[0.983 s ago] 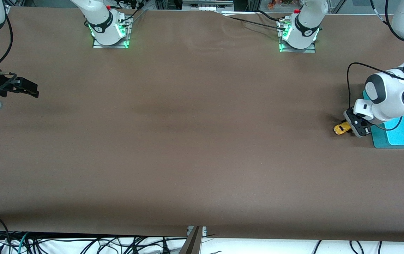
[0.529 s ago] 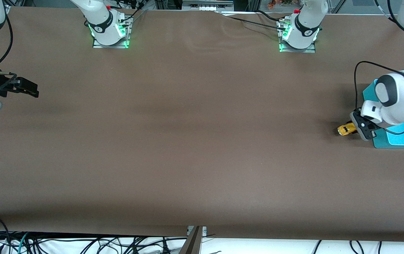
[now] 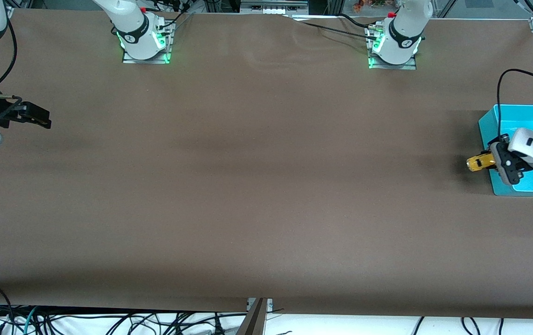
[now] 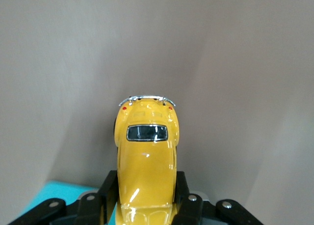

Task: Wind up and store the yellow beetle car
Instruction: 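Lift the car with the left gripper and carry it over the tray, then lower the car into the teal tray and open the left gripper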

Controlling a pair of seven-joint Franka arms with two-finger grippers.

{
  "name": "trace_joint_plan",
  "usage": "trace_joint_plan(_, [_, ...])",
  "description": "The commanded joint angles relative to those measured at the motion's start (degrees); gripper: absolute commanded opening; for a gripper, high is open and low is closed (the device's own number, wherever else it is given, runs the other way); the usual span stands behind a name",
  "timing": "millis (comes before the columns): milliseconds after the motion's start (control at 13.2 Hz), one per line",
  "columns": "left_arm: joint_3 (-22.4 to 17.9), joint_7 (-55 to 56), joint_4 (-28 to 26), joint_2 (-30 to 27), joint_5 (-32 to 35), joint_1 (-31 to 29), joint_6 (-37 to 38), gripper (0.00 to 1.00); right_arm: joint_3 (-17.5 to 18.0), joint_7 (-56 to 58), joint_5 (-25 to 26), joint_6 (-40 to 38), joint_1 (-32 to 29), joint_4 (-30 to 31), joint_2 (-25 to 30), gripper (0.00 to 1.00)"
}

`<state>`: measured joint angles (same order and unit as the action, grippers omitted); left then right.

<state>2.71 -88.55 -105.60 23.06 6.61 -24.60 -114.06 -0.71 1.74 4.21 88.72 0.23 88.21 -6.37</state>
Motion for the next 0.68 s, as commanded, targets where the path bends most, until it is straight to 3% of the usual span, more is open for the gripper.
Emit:
trace_joint_plan(0, [0.4,-4.6,0.3,0.5,3.8,-4.9,0.2,0.16,0.2,-0.2,-1.0,-1.0,-0.4,-0.7,0.2,1.0])
trace_joint_plan(605, [0.4,-13.0,-0.4,5.4,4.3,-14.1,-8.4,0.16,0.2,-0.2,-1.0,-1.0,-0.5,-0.7,0.2,1.0])
